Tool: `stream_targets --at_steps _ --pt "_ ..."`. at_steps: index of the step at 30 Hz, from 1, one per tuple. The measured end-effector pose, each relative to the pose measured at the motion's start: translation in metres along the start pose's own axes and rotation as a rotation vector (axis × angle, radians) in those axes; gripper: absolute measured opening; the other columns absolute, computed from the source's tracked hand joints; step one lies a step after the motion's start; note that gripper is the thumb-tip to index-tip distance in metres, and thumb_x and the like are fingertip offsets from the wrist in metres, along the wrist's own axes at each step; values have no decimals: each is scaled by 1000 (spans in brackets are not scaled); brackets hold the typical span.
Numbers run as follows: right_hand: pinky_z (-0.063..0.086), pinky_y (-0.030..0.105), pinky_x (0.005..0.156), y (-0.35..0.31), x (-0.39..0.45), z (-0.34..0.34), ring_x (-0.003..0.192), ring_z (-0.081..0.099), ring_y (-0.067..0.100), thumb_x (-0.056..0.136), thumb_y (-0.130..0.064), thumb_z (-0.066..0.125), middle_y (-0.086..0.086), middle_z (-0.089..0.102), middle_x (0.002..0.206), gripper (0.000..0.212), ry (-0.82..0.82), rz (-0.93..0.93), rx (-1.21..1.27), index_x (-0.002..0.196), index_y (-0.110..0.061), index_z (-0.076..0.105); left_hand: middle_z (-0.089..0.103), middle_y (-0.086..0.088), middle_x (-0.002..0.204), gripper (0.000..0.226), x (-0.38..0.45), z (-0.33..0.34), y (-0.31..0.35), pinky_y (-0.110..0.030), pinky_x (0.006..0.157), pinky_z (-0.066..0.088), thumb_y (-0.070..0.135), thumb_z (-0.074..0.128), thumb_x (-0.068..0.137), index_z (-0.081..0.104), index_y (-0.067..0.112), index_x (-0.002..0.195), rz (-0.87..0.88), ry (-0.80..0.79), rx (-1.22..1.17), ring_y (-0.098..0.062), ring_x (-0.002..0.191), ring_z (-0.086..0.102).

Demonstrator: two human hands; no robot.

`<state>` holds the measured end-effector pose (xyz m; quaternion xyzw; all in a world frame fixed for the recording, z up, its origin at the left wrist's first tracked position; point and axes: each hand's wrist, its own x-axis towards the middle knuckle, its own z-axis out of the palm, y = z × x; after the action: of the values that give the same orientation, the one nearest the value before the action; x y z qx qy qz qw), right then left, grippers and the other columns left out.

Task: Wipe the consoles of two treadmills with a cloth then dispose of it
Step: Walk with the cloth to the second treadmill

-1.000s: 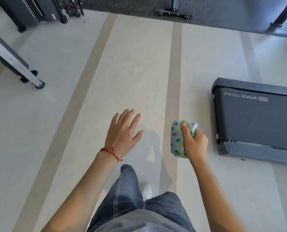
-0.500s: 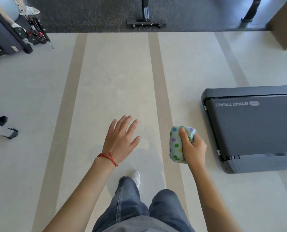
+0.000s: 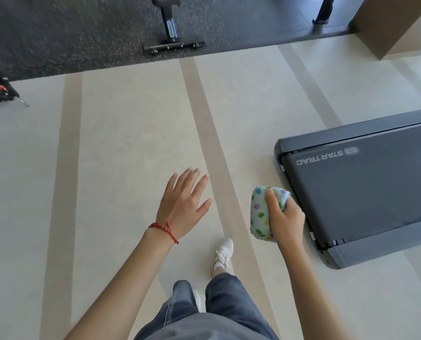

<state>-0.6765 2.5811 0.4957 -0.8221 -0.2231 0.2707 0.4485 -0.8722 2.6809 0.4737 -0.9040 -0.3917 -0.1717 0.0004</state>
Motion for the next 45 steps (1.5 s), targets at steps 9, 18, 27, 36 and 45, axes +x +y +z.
stream_targets --at_steps 9,18,27,36,45 --pt "49 27 59 -21 109 -36 63 57 9 86 -39 58 -4 59 67 28 110 60 61 66 -19 54 60 -17 122 49 147 34 40 -47 94 44 36 43 86 63 5 118 169 -8 -36 -32 115 55" --pt "43 15 49 -13 181 -85 62 57 8 87 -37 57 -4 58 68 28 358 197 182 69 -16 54 60 -17 122 50 274 79 103 -49 93 47 37 43 86 62 5 120 472 -61 -127 -32 114 56" --pt "40 5 43 -18 270 -127 60 55 5 88 -35 57 -5 58 67 29 678 299 280 71 -11 56 58 -17 124 50 417 136 173 -49 92 47 37 44 87 60 6 121 838 -89 -199 -32 117 54" --pt "46 17 53 -14 325 -173 65 58 4 88 -36 56 -8 60 70 26 898 399 311 75 -14 58 58 -16 124 51 505 172 242 -49 95 45 39 42 88 58 6 123 1055 -134 -243 -32 118 51" --pt "44 6 46 21 377 -267 66 59 3 89 -37 55 -8 60 72 24 975 386 329 78 -16 58 56 -16 127 52 547 212 354 -50 98 43 40 40 89 57 7 126 1114 -158 -236 -32 120 51"
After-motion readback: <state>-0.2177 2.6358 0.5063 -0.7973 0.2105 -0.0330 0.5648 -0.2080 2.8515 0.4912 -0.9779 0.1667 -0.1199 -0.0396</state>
